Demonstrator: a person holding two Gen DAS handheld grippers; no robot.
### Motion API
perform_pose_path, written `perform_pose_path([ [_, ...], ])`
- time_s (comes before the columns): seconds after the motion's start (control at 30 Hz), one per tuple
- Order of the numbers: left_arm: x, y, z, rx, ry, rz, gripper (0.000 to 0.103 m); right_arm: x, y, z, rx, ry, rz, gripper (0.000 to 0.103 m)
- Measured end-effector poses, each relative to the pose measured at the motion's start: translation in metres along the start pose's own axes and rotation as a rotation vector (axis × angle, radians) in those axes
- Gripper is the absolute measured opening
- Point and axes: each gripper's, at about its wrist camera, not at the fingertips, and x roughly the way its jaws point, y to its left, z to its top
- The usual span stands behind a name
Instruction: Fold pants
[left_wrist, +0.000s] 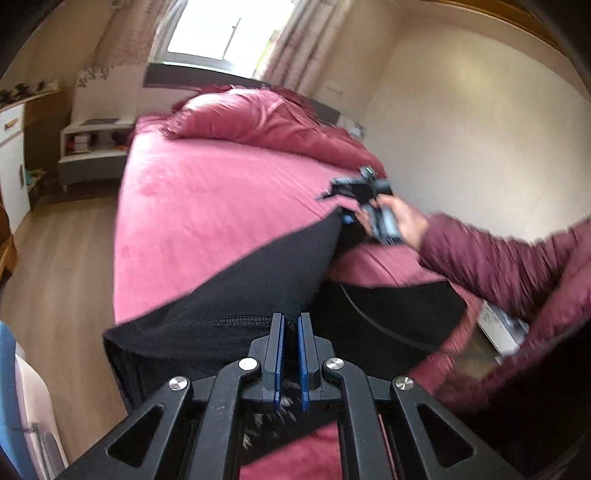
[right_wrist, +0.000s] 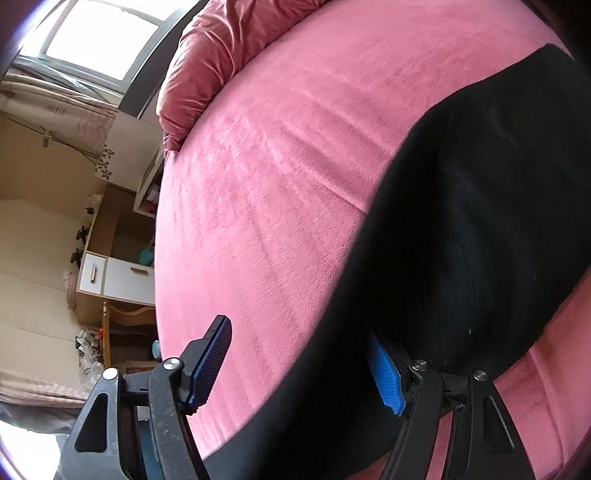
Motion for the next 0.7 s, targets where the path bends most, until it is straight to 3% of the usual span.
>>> perform_pose_path([
  [0.03, -0.006, -0.009, -0.008, -0.006, 0.006, -0.008, 0.006, 0.001, 0.001, 0.001, -0.008, 0.001, -0.031, 0.071],
  [0.07, -0.004, -0.010, -0.014, -0.010, 0.015, -0.005, 0.006, 0.001, 0.001, 0.001, -0.021, -0.002, -0.065, 0.054],
  [0.1, -0.003, -0.011, -0.016, -0.015, 0.022, 0.010, 0.006, 0.001, 0.004, 0.001, -0.064, -0.007, -0.127, 0.018],
  [0.13, -0.002, -0.008, -0.016, -0.032, 0.024, 0.028, 0.006, 0.000, 0.005, 0.000, -0.096, -0.010, -0.181, 0.008],
  [0.2, 0.001, 0.001, -0.010, -0.059, 0.013, 0.066, 0.006, -0.005, 0.007, -0.002, -0.127, -0.016, -0.187, 0.008],
  [0.27, 0.007, 0.021, 0.006, -0.083, 0.002, 0.152, 0.006, -0.018, 0.008, -0.005, -0.159, -0.024, -0.164, 0.008],
  [0.4, 0.002, 0.058, 0.052, -0.133, -0.104, 0.278, 0.006, -0.050, 0.008, -0.009, -0.178, -0.050, -0.100, 0.008],
  [0.53, -0.004, 0.068, 0.093, -0.084, -0.164, 0.366, 0.006, -0.098, 0.014, -0.032, -0.252, -0.103, 0.017, 0.008],
  [0.63, -0.011, 0.062, 0.094, -0.042, -0.170, 0.404, 0.006, -0.131, 0.007, -0.064, -0.326, -0.110, 0.085, 0.008],
  [0.7, -0.018, 0.057, 0.076, -0.049, -0.159, 0.404, 0.006, -0.149, -0.006, -0.090, -0.351, -0.104, 0.122, 0.008],
])
